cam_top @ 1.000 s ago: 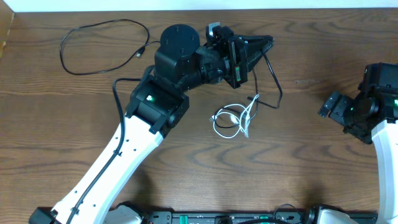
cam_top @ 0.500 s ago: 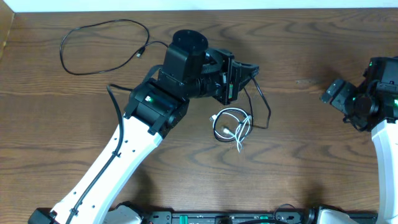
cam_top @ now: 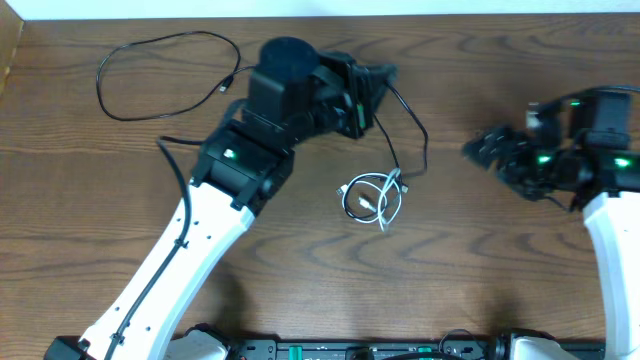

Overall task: Untangle cables
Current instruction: 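Move the right gripper into the white cable bundle and grasp it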

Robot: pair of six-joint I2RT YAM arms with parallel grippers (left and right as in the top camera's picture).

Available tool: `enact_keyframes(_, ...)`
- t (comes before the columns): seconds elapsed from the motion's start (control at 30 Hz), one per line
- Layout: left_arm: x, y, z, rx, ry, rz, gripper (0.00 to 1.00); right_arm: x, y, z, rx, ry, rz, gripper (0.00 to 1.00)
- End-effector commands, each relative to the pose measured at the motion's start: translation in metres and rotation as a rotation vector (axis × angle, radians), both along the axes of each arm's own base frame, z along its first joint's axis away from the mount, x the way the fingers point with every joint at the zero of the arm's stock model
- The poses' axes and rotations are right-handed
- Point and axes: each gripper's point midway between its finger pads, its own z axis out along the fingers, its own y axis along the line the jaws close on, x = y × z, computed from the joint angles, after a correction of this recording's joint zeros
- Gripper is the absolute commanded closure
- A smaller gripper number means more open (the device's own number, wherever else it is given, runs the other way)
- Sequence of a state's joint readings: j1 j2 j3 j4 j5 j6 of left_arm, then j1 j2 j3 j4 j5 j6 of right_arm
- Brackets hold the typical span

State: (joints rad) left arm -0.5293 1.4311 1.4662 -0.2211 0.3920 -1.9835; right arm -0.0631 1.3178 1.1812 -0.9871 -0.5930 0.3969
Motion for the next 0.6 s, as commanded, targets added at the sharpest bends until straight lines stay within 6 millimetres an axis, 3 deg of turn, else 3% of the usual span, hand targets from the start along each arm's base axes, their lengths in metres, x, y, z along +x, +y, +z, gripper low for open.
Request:
enact_keyframes(0.0,0.021,0.022,0.018,-0.058,-0.03,0.097,0.93,-0.022,0.054,0.012,0.074,-0.068,0.273,0.33)
enact_keyframes(0.07,0.026,0.03,0.018,-0.084,-0.003,0.124,0.92,-0.03,0.074,0.013,0.077,-0.075,0.344,0.31)
enact_keyframes(0.13,0.03,0.036,0.02,-0.099,0.003,0.145,0.93,-0.034,0.09,0.015,0.079,-0.101,0.403,0.15)
enact_keyframes(0.17,0.032,0.038,0.023,-0.105,-0.009,0.149,0.93,-0.036,0.102,0.018,0.082,-0.129,0.44,0.01)
enact_keyframes(0.27,0.033,0.037,0.031,-0.123,-0.04,0.148,0.92,-0.031,0.125,0.023,0.059,-0.185,0.461,0.01)
enact_keyframes(0.57,0.032,0.034,0.041,-0.144,-0.072,0.127,0.92,-0.005,0.164,0.019,-0.167,-0.301,0.211,0.03)
